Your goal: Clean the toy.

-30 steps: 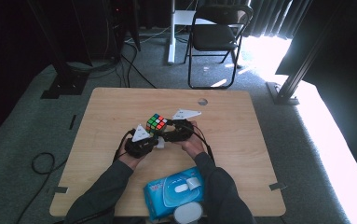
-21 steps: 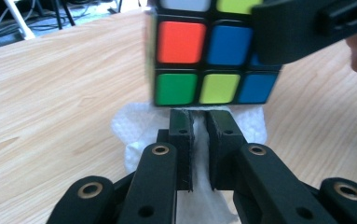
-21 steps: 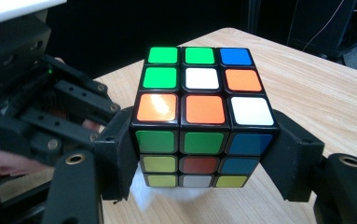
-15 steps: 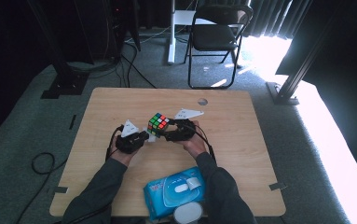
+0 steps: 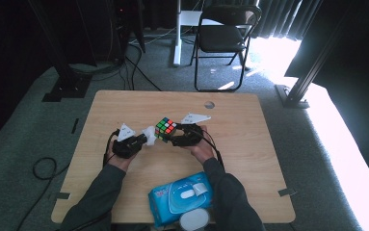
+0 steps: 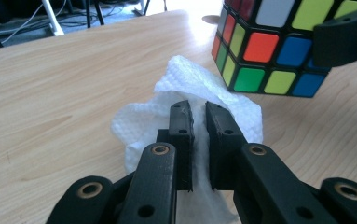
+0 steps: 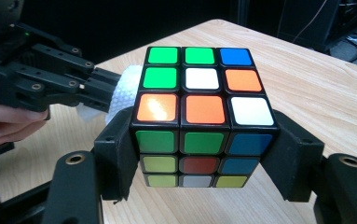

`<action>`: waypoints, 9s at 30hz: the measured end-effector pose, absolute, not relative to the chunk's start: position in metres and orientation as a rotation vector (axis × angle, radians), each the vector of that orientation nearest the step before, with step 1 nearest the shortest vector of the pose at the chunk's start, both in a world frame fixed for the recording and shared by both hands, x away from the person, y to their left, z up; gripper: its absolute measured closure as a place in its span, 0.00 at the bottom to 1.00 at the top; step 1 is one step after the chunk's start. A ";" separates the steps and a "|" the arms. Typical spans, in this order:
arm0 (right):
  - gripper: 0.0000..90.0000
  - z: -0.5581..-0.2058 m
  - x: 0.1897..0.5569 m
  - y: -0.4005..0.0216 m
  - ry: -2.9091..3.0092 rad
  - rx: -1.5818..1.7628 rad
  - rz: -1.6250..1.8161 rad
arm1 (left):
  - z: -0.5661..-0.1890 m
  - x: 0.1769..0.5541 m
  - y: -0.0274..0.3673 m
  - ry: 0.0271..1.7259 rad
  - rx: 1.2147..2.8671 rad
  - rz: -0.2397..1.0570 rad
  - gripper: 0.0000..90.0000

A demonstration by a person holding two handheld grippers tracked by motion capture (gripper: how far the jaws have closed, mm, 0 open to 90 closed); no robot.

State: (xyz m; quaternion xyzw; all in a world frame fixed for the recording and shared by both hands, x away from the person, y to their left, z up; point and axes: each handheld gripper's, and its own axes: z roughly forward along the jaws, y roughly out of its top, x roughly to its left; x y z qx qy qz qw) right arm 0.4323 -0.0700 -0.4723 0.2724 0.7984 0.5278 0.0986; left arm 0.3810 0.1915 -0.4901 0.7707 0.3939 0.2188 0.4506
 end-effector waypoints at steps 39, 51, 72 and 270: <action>0.38 -0.521 0.446 -0.059 2.427 0.873 1.201 | -0.510 0.375 0.191 0.991 1.961 0.514 0.91; 0.35 -0.527 0.441 -0.062 2.457 0.867 1.176 | -0.511 0.375 0.191 0.992 1.958 0.511 0.90; 0.58 -0.503 0.451 -0.079 2.297 0.986 1.295 | -0.515 0.374 0.193 1.004 1.957 0.505 0.90; 0.38 -0.503 0.439 -0.068 2.533 0.677 1.212 | -0.490 0.384 0.177 0.928 1.959 0.517 0.92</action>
